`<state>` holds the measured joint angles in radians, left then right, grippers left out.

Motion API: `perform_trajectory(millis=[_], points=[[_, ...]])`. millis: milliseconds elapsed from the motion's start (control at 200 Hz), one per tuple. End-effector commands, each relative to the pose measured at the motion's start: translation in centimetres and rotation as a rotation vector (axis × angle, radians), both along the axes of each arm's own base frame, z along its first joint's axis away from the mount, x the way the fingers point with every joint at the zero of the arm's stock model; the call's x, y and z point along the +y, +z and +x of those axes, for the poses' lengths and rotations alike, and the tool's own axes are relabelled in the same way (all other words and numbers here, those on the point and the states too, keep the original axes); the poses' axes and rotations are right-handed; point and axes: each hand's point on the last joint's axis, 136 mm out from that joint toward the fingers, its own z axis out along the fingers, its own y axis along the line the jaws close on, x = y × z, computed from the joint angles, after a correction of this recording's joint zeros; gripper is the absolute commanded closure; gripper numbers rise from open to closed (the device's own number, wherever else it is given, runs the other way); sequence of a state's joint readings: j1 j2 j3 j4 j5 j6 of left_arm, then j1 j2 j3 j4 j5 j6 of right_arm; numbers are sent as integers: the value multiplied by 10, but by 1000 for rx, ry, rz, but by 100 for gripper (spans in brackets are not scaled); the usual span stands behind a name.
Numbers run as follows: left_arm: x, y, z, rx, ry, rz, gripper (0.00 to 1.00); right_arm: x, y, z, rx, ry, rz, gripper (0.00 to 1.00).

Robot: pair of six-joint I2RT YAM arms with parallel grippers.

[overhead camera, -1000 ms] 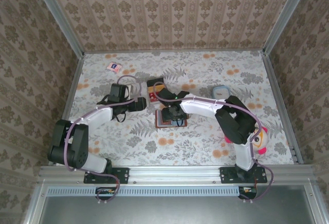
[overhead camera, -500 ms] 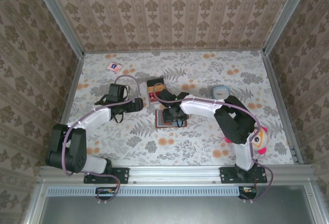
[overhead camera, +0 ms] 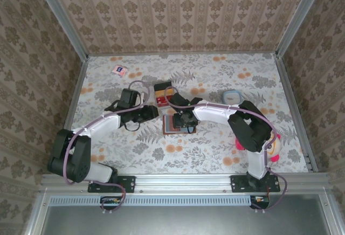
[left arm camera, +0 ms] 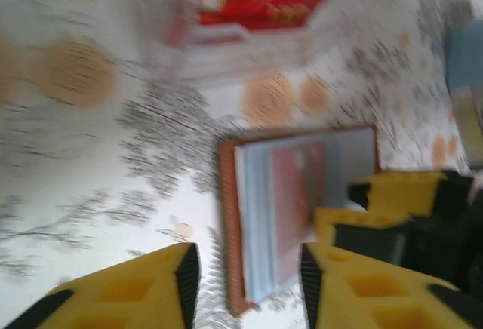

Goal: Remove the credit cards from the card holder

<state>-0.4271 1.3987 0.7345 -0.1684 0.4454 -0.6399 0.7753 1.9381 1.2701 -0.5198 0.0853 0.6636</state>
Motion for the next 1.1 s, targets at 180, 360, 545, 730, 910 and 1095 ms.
perform_trajectory(millis=[180,360,545,730,910,1095], points=[[-46,-8,-23,100,-22,-15,72,-26,-40,-24,126,-37,-72,43],[-46,-22,-24,134,18,-2,81,-26,-41,-24,113,-44,-52,43],[-54,-33,-21,165,44,-35,84,-27,-40,-24,107,-42,-48,44],[-51,-45,-19,180,71,-11,83,-28,-40,-25,114,-49,-43,44],[-46,-54,-20,196,97,36,77,-27,-40,-26,118,-51,-36,45],[-44,-59,-22,204,101,56,75,-25,-42,-27,124,-52,-28,46]])
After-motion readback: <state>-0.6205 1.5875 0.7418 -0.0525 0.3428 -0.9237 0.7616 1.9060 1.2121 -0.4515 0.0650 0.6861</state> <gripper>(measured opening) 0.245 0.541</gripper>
